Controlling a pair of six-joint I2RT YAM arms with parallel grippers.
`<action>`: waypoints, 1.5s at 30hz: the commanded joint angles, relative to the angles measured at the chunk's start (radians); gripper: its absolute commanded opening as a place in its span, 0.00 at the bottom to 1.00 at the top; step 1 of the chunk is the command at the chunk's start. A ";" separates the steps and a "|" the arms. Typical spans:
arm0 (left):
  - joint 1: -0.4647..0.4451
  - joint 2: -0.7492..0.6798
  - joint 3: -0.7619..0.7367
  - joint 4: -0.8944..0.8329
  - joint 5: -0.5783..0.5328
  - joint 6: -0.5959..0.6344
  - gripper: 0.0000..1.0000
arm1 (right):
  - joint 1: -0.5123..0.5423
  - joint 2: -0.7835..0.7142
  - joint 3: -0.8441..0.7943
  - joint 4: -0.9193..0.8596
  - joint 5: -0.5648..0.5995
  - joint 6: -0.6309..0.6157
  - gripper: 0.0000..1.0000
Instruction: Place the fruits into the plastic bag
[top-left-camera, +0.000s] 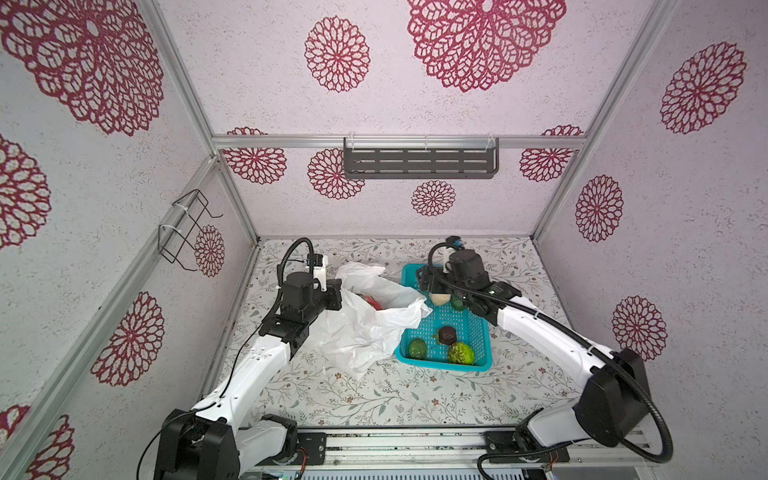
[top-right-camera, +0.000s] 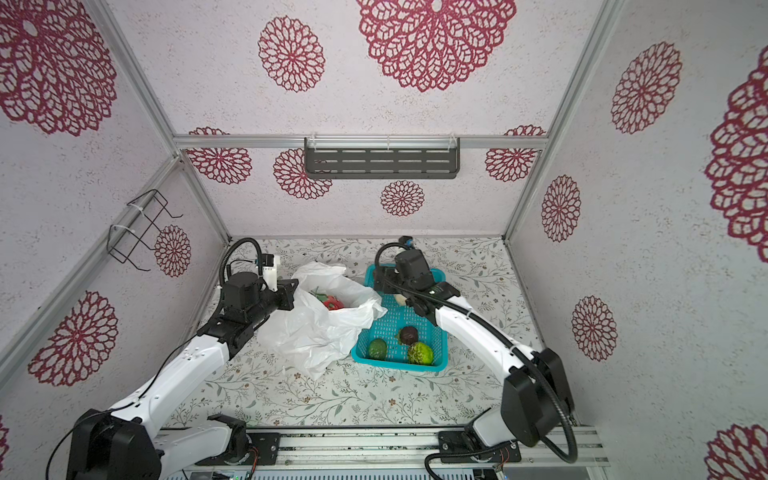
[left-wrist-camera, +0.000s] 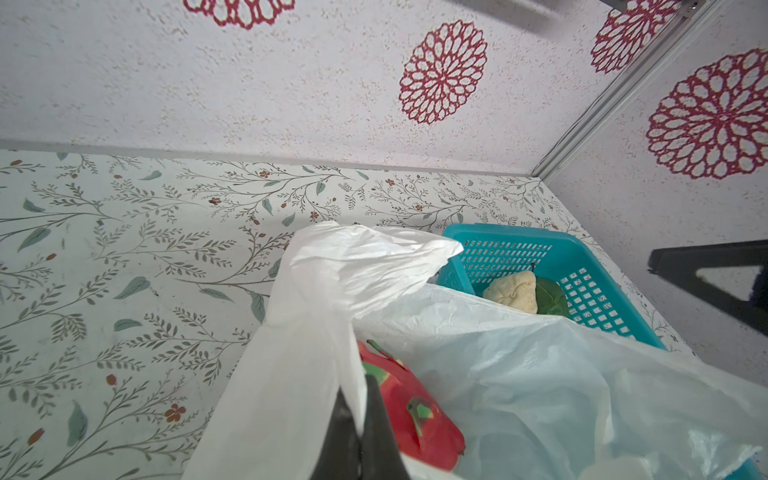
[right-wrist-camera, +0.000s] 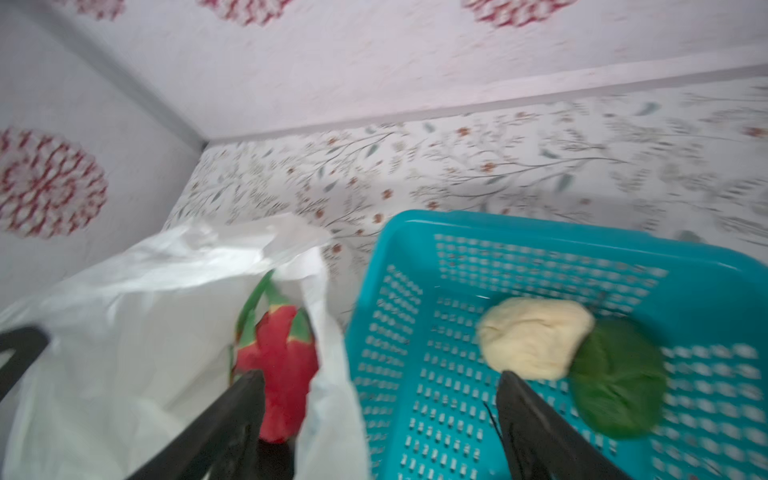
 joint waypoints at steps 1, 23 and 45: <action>-0.006 -0.001 0.003 0.009 -0.004 0.007 0.00 | -0.048 -0.096 -0.108 0.025 0.121 0.131 0.91; -0.006 0.038 0.009 0.027 0.002 0.006 0.00 | 0.027 0.248 -0.116 -0.287 -0.086 0.116 0.84; -0.007 0.016 0.008 0.018 0.011 0.001 0.00 | 0.035 0.132 0.156 -0.106 -0.042 -0.072 0.44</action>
